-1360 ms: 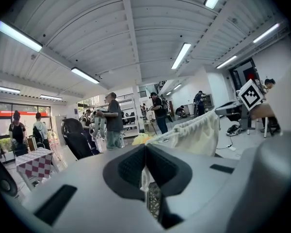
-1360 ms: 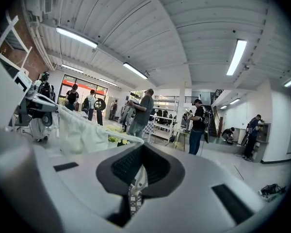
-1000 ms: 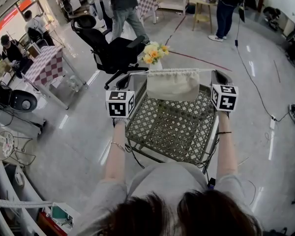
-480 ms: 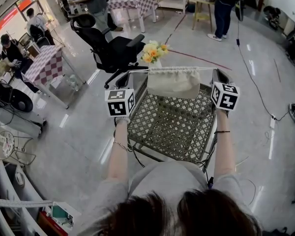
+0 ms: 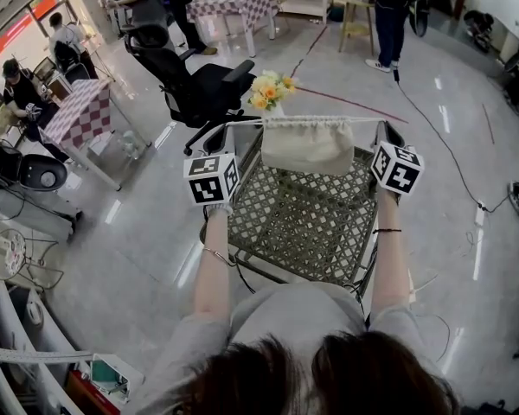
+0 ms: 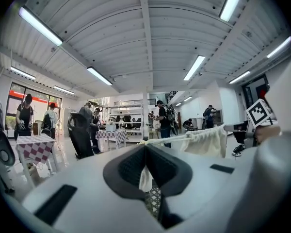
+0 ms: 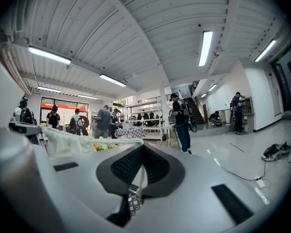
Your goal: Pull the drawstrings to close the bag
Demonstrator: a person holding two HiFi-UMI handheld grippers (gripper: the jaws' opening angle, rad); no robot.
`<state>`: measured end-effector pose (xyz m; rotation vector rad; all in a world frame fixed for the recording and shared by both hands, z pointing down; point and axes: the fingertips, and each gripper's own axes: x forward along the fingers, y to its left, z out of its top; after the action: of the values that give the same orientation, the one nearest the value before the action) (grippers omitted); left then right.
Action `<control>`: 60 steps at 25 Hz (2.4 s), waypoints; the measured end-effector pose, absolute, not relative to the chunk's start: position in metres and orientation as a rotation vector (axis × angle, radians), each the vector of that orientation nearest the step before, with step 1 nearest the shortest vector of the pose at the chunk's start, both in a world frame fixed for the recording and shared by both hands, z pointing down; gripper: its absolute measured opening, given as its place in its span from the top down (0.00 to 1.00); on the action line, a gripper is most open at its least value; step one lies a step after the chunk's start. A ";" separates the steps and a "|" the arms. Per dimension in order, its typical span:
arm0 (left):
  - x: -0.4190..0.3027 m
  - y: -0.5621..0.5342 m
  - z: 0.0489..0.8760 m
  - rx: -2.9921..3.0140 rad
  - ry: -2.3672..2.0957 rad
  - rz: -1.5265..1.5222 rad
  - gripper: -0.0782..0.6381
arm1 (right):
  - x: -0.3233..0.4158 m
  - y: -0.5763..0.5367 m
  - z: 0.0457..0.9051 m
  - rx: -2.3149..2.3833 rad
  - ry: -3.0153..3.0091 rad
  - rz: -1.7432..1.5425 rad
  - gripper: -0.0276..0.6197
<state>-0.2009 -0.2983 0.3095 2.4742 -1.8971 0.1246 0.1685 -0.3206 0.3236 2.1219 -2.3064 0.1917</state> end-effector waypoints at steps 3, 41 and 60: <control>-0.202 -0.297 0.308 2.460 -1.909 0.092 0.85 | 0.171 -0.320 0.323 2.163 -2.307 0.224 0.92; -0.210 -0.297 0.304 2.354 -1.968 -0.098 0.85 | 0.203 -0.306 0.318 2.477 -2.262 0.421 0.92; -0.217 -0.296 0.300 2.332 -1.988 -0.151 0.85 | 0.214 -0.301 0.315 2.575 -2.239 0.456 0.92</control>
<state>-0.2171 -0.2956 0.2999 2.3318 -1.9885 -0.1514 0.2137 -0.3009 0.3149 2.5750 -2.2390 0.4563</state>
